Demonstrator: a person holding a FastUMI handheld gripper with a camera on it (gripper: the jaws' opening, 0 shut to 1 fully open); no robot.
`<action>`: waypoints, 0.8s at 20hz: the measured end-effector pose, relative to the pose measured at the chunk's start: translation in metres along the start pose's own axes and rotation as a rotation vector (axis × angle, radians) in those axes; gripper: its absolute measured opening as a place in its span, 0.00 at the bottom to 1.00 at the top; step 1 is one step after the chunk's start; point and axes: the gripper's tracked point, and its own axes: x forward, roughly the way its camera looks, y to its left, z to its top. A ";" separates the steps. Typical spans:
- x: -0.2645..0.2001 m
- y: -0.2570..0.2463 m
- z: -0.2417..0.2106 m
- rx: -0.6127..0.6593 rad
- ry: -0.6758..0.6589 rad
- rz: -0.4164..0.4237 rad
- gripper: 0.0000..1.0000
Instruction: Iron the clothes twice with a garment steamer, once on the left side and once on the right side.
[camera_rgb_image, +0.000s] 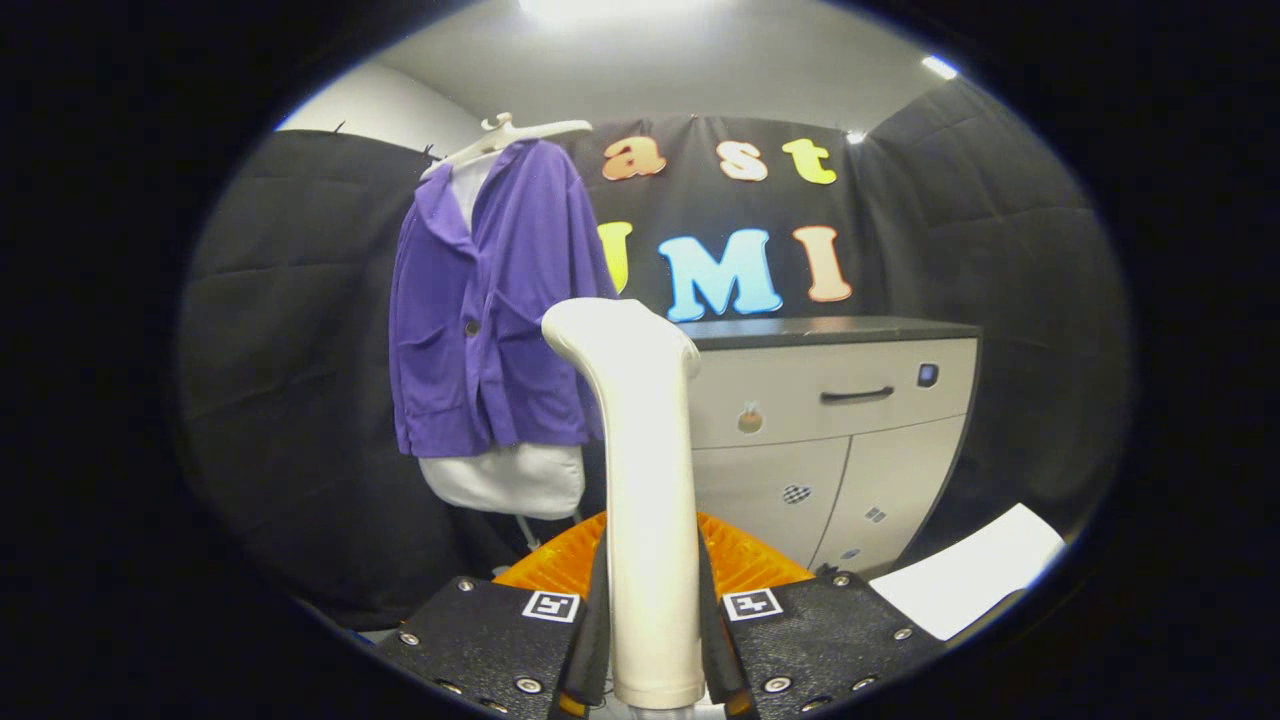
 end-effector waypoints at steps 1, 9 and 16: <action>-0.003 -0.015 0.011 -0.015 -0.030 -0.015 0.38; -0.048 -0.070 0.082 0.022 -0.179 0.004 0.37; -0.064 -0.080 0.095 0.033 -0.199 -0.011 0.37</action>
